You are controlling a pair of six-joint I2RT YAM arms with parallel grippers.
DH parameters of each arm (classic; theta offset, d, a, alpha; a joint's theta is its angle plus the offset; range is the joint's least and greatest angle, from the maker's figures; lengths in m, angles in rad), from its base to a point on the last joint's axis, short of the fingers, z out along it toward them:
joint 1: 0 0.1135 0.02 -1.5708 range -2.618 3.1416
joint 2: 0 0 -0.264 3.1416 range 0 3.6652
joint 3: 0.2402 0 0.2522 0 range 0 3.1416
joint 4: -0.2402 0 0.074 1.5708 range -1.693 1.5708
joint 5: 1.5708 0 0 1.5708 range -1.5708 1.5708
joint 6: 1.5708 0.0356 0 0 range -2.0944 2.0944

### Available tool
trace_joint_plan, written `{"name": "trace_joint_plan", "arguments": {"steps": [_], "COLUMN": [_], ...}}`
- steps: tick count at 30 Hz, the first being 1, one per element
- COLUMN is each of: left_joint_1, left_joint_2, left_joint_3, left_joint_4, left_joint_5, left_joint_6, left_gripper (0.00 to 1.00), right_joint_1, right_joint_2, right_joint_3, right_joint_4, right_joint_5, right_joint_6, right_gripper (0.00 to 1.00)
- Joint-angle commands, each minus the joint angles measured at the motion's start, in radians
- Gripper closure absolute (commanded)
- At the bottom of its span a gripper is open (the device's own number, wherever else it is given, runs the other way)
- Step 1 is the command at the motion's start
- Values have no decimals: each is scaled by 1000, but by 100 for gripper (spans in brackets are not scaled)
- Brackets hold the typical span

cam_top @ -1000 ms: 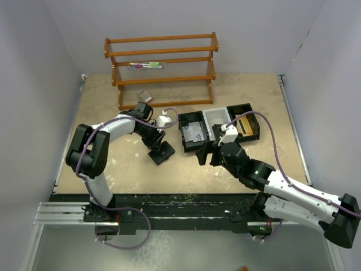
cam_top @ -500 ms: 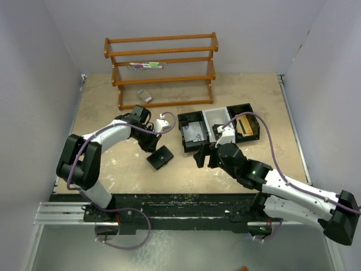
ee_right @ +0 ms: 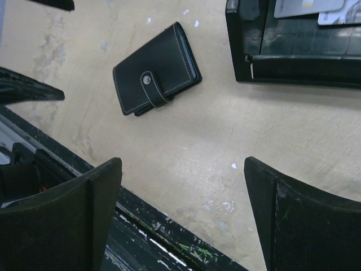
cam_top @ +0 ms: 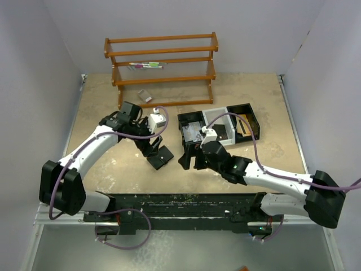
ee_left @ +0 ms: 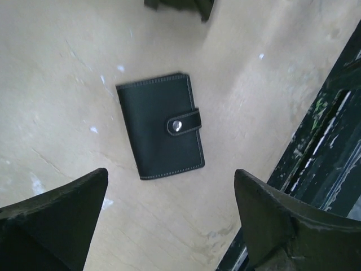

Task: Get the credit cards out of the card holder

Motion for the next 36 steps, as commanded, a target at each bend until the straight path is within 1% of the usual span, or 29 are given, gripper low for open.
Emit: {"name": "trace_joint_plan", "arguments": {"steps": [1,4,9,12,15,20,23,26,28,34,35,36], "left_joint_1": [9,30,39,38,39,37,29,24,24,25,25,25], "left_joint_2": [27,110,288,374,428,430,424,398,383,350,347,344], "left_joint_3": [-81,-72,-25,1,12,-9,-16,-27,-29,-10,-3,5], "left_joint_4": [67,88,74,63,69,106,108,111,105,86,78,68], "left_joint_5": [-78,-82,-73,-72,-75,-34,-16,-2,16,86,97,109], "left_joint_6": [51,74,133,149,141,113,94,83,75,32,29,26], "left_gripper": [3,4,10,15,27,45,61,68,76,98,100,100], "right_joint_1": [10,34,62,77,97,116,120,119,120,120,120,120], "right_joint_2": [52,73,63,90,160,240,287,360,426,565,575,582], "right_joint_3": [37,31,-14,-26,-24,-35,-43,-38,-20,46,52,54], "right_joint_4": [64,76,97,126,173,266,327,412,452,501,502,500], "right_joint_5": [25,45,74,71,58,27,-9,-47,-61,-48,-46,-51], "right_joint_6": [90,113,139,152,157,167,175,198,210,234,240,256], "right_gripper": [10,12,13,14,14,18,21,23,24,26,26,26]}}
